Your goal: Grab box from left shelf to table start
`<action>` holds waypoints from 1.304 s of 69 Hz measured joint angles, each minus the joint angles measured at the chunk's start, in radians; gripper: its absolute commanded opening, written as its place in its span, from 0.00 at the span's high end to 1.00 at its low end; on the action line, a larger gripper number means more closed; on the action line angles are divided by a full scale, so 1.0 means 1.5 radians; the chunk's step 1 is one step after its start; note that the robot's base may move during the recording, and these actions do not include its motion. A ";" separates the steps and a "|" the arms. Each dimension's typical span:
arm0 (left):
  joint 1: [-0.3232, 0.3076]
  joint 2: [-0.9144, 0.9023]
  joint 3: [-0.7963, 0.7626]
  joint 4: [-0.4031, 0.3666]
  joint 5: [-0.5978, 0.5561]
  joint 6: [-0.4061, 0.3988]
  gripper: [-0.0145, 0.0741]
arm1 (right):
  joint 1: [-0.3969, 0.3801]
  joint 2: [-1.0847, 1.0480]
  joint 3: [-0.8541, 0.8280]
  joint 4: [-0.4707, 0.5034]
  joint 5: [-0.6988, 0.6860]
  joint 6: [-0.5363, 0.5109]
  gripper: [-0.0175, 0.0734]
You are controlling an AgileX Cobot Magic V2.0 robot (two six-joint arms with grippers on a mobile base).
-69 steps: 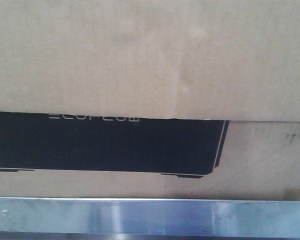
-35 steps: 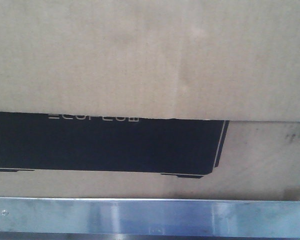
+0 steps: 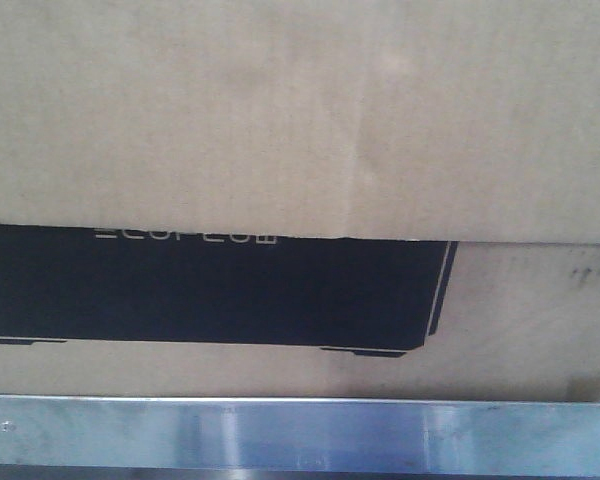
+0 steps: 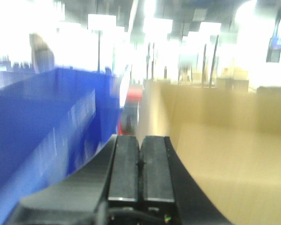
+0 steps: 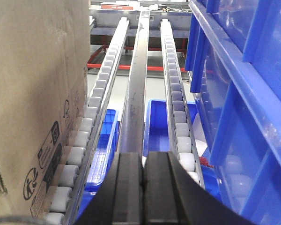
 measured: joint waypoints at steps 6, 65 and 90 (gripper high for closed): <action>0.000 0.025 -0.069 0.017 0.053 0.000 0.94 | 0.000 0.000 0.000 0.000 0.000 0.000 0.75; -0.035 0.422 -0.504 -0.004 0.541 0.000 0.36 | 0.000 0.000 0.000 0.000 0.000 0.000 0.75; -0.041 0.641 -0.675 0.033 0.699 0.000 0.36 | 0.000 0.000 0.000 0.000 -0.005 0.000 0.75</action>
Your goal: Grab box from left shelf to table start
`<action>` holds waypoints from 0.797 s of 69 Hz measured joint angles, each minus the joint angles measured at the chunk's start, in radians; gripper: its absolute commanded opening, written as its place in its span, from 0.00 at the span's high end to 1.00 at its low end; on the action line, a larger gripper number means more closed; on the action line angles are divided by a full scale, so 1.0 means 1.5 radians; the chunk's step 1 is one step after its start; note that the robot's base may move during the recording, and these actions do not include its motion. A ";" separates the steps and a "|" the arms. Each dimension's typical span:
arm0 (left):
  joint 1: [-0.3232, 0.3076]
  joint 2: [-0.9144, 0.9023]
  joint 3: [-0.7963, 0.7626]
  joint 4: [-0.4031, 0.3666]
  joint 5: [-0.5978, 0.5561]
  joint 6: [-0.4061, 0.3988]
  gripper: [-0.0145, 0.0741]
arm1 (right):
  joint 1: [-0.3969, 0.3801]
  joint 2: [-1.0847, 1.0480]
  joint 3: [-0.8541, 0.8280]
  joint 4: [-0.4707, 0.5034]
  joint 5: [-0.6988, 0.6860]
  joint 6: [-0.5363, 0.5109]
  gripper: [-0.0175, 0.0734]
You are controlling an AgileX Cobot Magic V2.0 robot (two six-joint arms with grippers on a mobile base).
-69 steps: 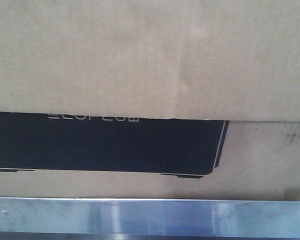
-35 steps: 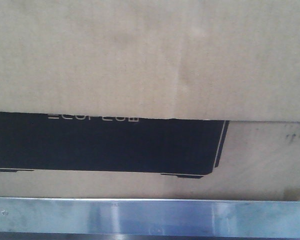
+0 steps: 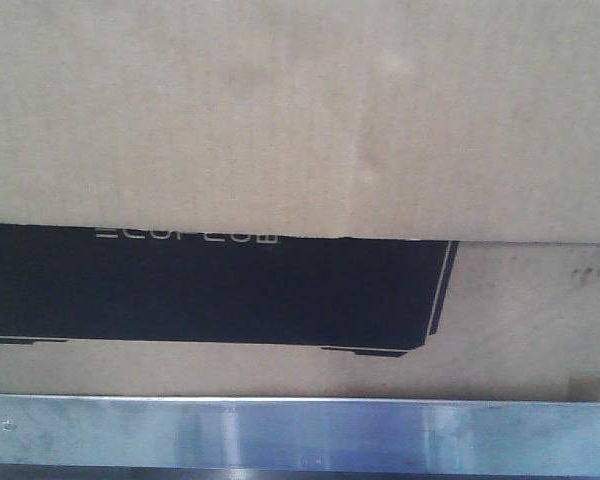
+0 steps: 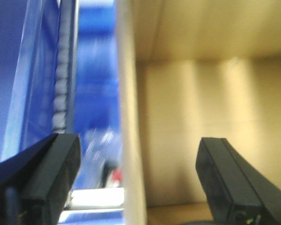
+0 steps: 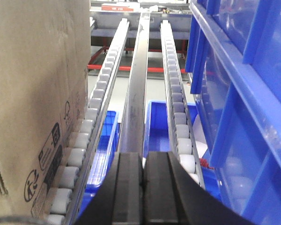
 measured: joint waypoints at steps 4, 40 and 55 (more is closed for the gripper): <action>0.000 0.024 -0.013 0.001 0.007 0.000 0.36 | 0.000 0.000 0.000 0.005 -0.005 0.000 0.75; 0.000 0.132 -0.021 0.007 0.019 -0.017 0.36 | 0.000 0.000 -0.117 0.051 0.032 0.000 0.40; 0.000 0.134 -0.021 0.009 0.019 -0.020 0.36 | 0.000 0.021 -0.259 0.051 0.194 0.000 0.13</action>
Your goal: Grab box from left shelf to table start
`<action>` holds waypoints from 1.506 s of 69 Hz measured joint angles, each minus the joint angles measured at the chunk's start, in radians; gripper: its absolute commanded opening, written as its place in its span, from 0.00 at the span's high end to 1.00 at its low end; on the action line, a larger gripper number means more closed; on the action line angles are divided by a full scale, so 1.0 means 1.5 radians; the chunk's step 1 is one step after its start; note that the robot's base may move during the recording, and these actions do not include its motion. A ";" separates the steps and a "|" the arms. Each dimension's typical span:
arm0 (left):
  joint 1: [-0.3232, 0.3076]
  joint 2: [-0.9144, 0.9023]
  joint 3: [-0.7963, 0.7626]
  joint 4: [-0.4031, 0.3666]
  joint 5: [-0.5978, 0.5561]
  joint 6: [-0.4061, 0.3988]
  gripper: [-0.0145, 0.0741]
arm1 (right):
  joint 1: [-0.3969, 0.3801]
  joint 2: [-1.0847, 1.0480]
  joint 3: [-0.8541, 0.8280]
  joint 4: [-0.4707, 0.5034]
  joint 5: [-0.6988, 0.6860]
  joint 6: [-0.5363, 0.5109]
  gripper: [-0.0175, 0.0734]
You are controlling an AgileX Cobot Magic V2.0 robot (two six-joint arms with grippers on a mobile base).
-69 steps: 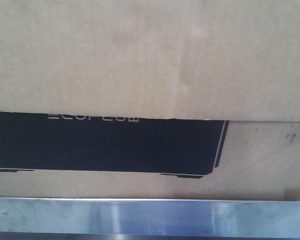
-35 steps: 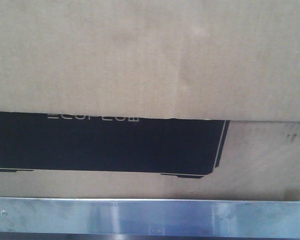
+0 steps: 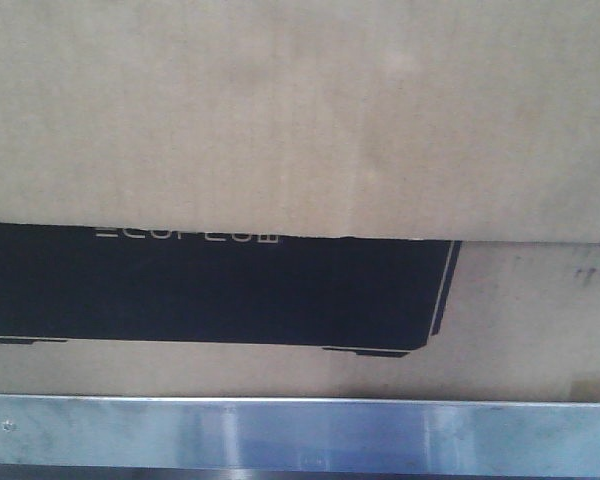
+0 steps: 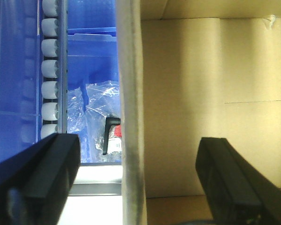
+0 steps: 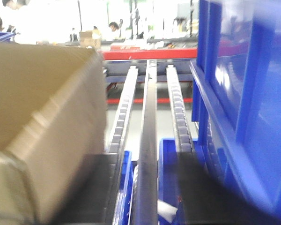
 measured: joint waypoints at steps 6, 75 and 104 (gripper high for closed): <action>0.000 0.000 0.000 0.003 0.000 0.000 0.36 | 0.000 0.037 -0.062 0.005 0.059 0.000 0.14; 0.000 0.000 0.000 0.003 0.031 0.000 0.36 | 0.061 0.710 -0.592 0.116 0.477 -0.042 0.14; 0.000 0.000 0.000 0.003 0.032 0.000 0.36 | 0.153 0.787 -0.609 -0.006 0.466 0.073 0.14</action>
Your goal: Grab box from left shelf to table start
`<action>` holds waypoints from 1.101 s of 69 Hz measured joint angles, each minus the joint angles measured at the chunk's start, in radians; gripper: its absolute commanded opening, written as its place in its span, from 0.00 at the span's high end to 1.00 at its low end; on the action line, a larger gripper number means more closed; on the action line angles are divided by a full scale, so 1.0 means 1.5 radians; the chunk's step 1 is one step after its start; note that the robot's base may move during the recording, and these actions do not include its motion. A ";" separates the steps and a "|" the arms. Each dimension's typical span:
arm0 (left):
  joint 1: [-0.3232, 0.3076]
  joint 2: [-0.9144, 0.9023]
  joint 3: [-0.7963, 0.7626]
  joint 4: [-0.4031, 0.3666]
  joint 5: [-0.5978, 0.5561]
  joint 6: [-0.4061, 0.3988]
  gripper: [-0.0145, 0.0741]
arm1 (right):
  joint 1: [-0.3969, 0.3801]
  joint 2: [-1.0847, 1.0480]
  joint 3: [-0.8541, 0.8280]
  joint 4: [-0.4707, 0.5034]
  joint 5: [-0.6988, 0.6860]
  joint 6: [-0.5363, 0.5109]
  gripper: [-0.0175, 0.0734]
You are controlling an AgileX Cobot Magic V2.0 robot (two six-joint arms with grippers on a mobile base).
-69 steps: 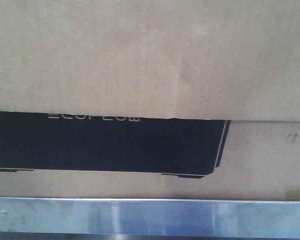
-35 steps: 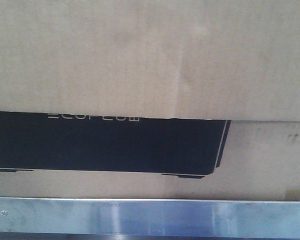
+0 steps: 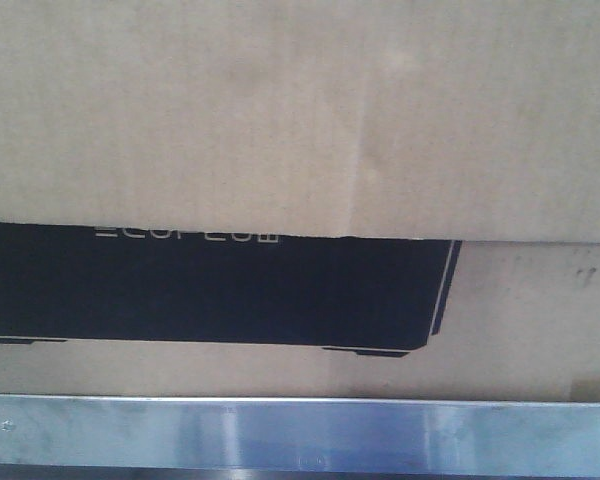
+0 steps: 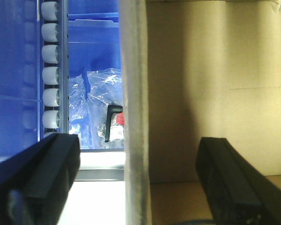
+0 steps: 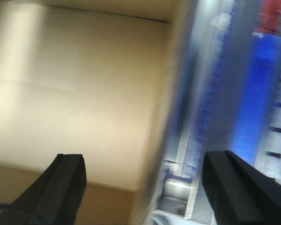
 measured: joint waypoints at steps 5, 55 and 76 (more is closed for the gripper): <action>0.000 0.000 0.000 0.000 0.000 0.000 0.36 | 0.016 0.013 -0.016 -0.027 0.000 0.030 0.14; 0.000 0.026 0.000 0.015 -0.012 -0.011 0.87 | 0.026 0.126 -0.050 -0.061 0.006 0.071 0.75; 0.000 0.032 0.000 0.011 -0.017 -0.018 0.95 | 0.028 0.126 -0.050 -0.061 0.011 0.059 0.74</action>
